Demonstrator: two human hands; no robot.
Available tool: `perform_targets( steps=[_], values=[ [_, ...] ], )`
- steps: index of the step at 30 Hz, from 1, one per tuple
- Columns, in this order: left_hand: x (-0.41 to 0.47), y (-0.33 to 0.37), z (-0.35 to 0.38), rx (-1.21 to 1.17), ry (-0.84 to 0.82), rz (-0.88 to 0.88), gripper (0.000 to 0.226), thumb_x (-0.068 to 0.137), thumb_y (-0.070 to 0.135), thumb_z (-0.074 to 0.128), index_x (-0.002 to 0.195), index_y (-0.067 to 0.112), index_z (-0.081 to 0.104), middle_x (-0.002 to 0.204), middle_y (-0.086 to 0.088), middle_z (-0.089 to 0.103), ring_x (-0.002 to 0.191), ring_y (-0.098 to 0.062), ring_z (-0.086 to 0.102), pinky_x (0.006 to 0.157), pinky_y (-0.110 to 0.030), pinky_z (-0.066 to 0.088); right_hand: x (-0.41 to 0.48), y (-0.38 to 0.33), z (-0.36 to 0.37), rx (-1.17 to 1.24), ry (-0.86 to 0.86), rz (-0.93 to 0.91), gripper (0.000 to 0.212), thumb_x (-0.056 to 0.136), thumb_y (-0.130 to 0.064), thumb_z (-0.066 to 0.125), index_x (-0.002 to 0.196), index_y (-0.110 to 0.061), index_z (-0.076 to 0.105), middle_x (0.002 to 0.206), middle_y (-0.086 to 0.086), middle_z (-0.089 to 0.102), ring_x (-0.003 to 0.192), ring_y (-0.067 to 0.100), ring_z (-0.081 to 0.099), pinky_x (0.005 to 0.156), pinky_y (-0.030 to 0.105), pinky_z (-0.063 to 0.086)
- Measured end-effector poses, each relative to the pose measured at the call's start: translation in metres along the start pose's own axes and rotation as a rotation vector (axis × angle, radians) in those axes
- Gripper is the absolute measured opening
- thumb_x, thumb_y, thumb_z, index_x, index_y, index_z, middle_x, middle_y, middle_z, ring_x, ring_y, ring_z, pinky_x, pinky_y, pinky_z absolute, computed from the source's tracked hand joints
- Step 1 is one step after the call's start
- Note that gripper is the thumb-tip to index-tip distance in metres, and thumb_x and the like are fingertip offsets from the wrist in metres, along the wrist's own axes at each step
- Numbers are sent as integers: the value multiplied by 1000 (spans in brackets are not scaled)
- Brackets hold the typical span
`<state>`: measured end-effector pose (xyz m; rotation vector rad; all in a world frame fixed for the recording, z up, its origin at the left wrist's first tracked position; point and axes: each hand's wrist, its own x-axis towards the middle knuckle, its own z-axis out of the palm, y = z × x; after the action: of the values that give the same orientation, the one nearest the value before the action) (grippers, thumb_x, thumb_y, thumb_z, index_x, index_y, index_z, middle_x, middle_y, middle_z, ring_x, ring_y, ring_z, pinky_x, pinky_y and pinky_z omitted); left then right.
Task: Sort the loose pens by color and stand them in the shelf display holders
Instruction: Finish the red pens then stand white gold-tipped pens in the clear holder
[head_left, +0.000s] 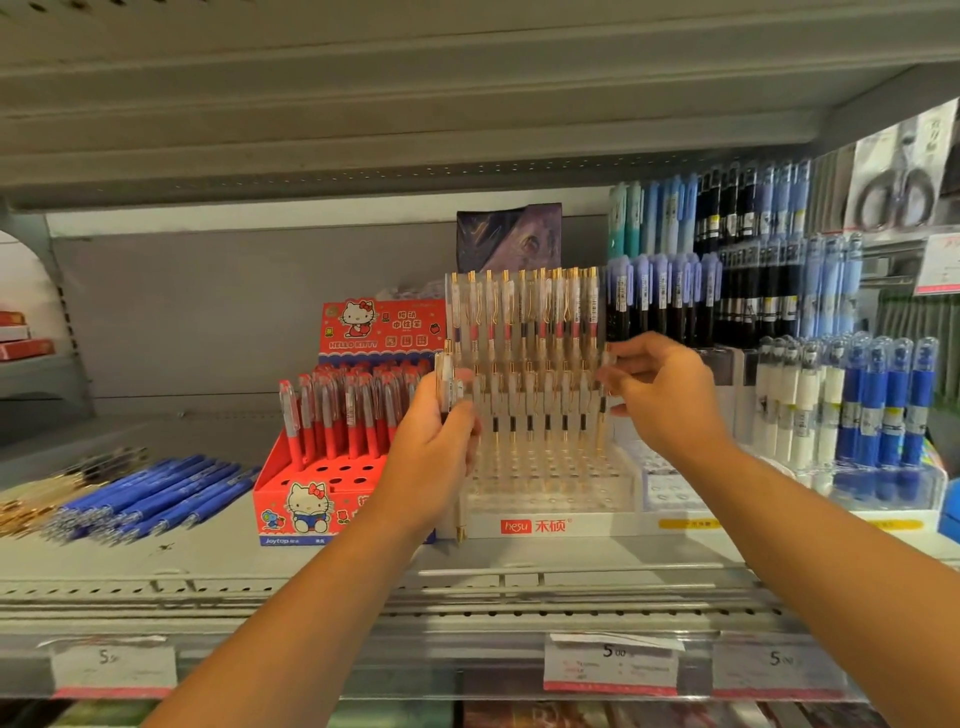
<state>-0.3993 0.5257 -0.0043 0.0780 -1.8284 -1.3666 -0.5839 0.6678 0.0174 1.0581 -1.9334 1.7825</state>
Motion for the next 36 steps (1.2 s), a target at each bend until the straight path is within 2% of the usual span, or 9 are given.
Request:
perform_targets(
  steps=[4,7,11,16,19,22,28,33,36],
  values=[
    [0,0,1,86,8,41,20,104,15,41,106,26,58,71,3,57,60,-10,50,55,-23,46,0,4,1,-146,-36,-4,16,89,-12,71,104,-19,70,88,-1,72,80,14,68,67,33,59],
    [-1,0,0,137,8,48,19,103,20,43,108,22,61,65,5,55,58,-8,51,56,-21,47,1,7,1,-225,-50,4,18,87,-12,72,105,-15,72,85,-3,70,73,7,63,68,25,54],
    [-3,2,0,154,-13,36,21,105,22,42,120,26,56,76,8,59,63,-6,53,62,-22,49,1,8,0,-297,-43,13,20,87,-19,72,107,-17,72,82,-9,68,73,0,59,65,14,44],
    [-3,5,0,88,10,12,12,104,20,43,116,21,44,106,4,67,65,-4,55,60,-20,51,-7,-1,4,-404,80,-62,38,89,-30,69,124,-17,60,109,5,66,100,22,60,87,40,54],
    [-4,4,-2,114,40,6,16,106,25,38,115,22,50,83,12,64,60,-3,52,57,-16,48,-13,-12,5,-325,87,-147,27,90,-24,66,115,-18,58,105,2,61,101,22,57,86,41,52],
    [-3,2,-3,127,70,29,20,106,25,37,111,25,57,64,17,58,57,-4,49,52,-19,44,-26,-28,13,-217,-84,-234,15,90,-14,64,98,-25,60,95,-8,61,89,5,58,74,15,47],
    [-2,10,-1,-22,63,69,16,105,14,42,111,21,55,92,9,73,74,-7,65,62,-21,54,-50,-55,42,235,-499,-22,15,87,-13,72,101,-14,67,88,-13,72,77,4,67,63,19,54],
    [-3,12,-5,-79,28,81,20,104,13,45,111,26,58,99,11,72,89,-8,71,66,-22,57,-47,-61,59,321,-428,145,13,90,-20,69,100,-27,73,98,-14,74,92,6,69,67,20,52],
    [-2,11,-6,-120,8,67,22,103,13,46,114,28,59,107,11,72,99,-9,70,72,-26,58,-43,-64,62,343,-459,166,15,90,-10,67,99,-20,75,96,-10,74,86,2,69,63,14,51]
  ],
)
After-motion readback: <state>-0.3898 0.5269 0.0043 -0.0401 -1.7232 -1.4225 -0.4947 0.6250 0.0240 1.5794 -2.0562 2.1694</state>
